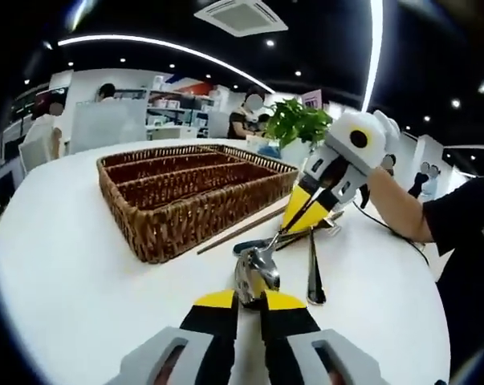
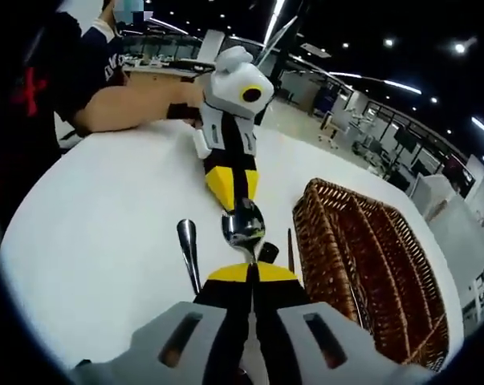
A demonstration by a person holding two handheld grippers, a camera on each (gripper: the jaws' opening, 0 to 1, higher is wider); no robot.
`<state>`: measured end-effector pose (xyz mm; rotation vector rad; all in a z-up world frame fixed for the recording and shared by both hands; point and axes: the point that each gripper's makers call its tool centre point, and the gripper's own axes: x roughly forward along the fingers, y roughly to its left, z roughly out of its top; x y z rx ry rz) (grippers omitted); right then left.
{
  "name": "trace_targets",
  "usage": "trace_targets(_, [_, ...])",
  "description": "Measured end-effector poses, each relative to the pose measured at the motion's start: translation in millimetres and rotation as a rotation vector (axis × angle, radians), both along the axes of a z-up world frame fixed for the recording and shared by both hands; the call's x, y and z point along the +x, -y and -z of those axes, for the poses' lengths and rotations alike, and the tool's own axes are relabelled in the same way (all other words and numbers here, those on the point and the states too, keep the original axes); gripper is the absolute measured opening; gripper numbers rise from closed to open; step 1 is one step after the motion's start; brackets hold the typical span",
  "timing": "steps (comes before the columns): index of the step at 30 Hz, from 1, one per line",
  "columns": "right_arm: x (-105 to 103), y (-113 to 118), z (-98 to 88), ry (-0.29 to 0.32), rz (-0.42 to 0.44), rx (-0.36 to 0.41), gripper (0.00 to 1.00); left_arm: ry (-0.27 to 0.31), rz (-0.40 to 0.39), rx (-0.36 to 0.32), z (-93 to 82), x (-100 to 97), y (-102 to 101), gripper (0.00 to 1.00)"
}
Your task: Arrange the knives, forks, and spoons in their matching storage slots by inserting each utensil handle-first until every utensil is classified and aligned in the correct compartment
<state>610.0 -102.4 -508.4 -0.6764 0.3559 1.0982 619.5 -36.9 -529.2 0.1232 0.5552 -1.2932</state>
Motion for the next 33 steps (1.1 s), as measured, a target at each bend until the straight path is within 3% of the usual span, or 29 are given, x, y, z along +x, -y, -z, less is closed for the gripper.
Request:
trace_targets(3, [-4,-1,-2.6,0.013,-0.006,0.006,0.02,-0.004,-0.003,-0.003,-4.1,-0.2,-1,0.07])
trace_targets(7, [-9,-3,0.0,-0.033,-0.014,0.009,0.18,-0.016,-0.020,-0.066,-20.8,1.5,-1,0.00])
trace_targets(8, [-10,-2,3.7,-0.030,-0.021,-0.010,0.16,-0.017,-0.018,-0.035,-17.4,-2.1,-2,0.00])
trace_targets(9, [-11,-3,6.5,-0.027,-0.032,-0.029,0.13,0.015,-0.020,-0.045,-19.2,1.2,0,0.00])
trace_targets(17, [-12,-9,17.1,-0.031,-0.035,-0.062,0.07,0.020,-0.028,-0.035,-24.8,-4.6,0,0.00])
trace_targets(23, [-5,-12,-4.4,-0.015,0.018,0.016,0.11,0.092,-0.030,-0.083,-47.2,-9.0,4,0.00])
trace_targets(28, [-4,-20,-37.5,-0.005,0.043,0.162,0.12,0.158,-0.018,-0.135,-67.6,-14.4,12,0.00])
trace_targets(33, [-10,-30,-50.3,0.013,0.033,0.187,0.14,0.185,0.014,-0.201,-82.9,-22.8,23,0.00])
